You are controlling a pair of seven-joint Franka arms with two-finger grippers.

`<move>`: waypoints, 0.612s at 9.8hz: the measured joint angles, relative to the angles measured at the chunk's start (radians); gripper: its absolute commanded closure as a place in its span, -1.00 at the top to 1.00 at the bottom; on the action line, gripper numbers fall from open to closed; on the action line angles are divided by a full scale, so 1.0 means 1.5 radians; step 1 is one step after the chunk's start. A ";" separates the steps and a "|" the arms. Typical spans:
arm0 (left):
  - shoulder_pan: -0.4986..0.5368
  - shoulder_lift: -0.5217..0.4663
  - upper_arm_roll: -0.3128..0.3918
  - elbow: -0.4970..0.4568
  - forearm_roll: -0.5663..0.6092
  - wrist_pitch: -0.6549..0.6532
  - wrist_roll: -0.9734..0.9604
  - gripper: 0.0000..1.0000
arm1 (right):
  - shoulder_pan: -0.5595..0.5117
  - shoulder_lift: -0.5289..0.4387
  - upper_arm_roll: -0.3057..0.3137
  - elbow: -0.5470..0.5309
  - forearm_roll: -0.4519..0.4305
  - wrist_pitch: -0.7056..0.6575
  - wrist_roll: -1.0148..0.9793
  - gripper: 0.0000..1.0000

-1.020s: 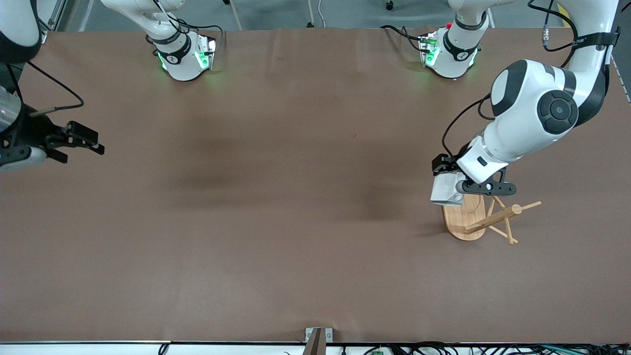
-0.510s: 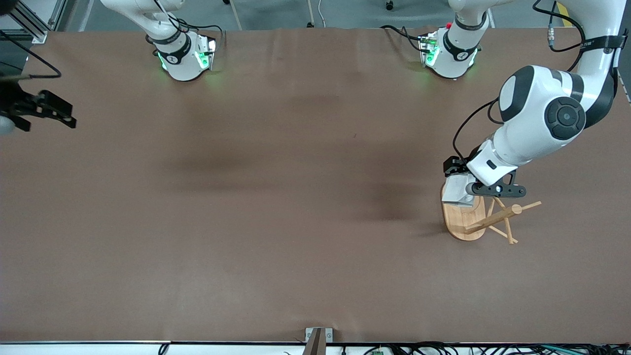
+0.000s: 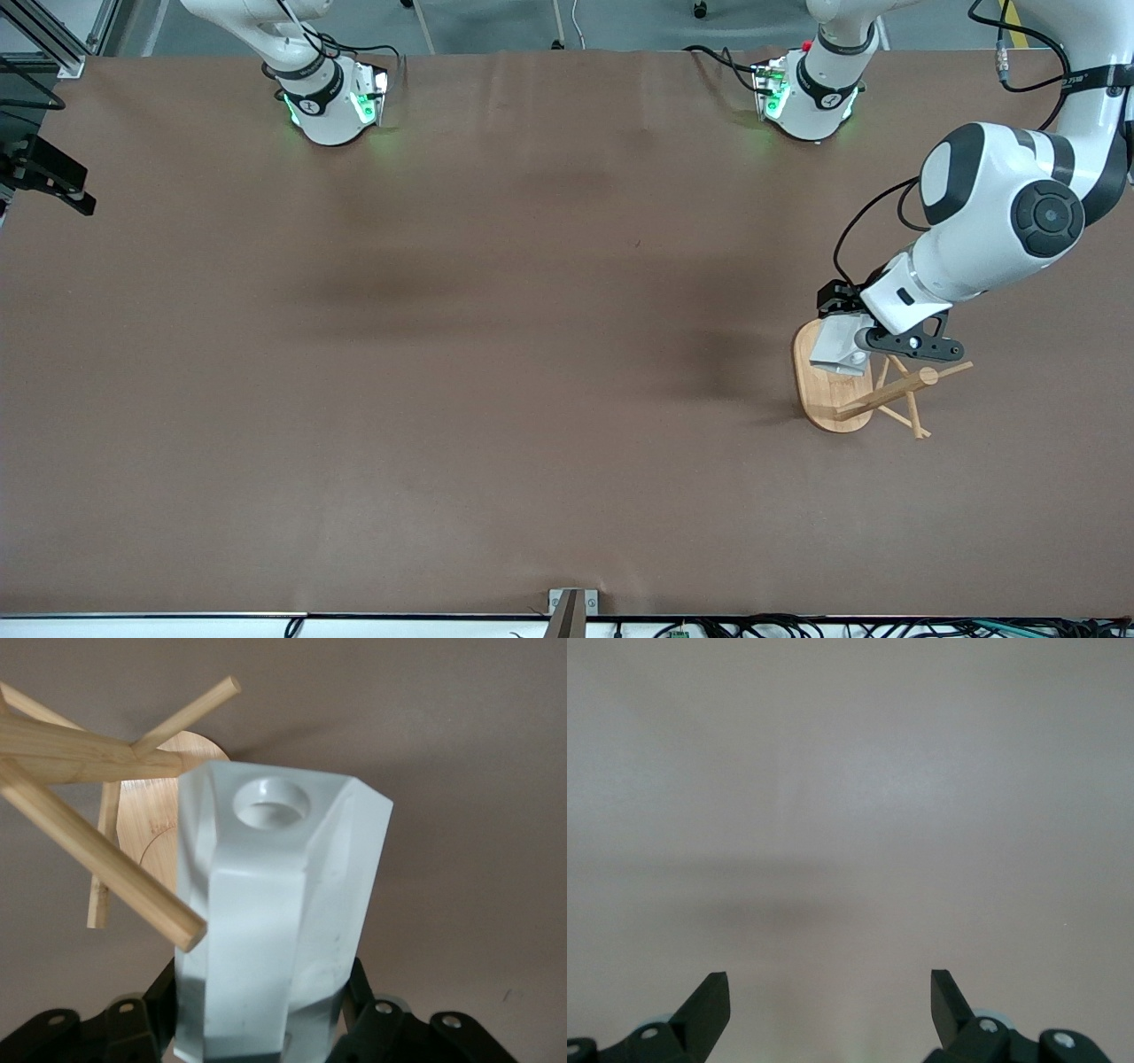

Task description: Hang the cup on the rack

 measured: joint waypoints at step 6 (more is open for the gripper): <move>0.044 0.008 -0.001 -0.003 0.003 0.000 0.093 -0.93 | 0.002 0.006 -0.033 -0.017 0.014 0.021 0.021 0.99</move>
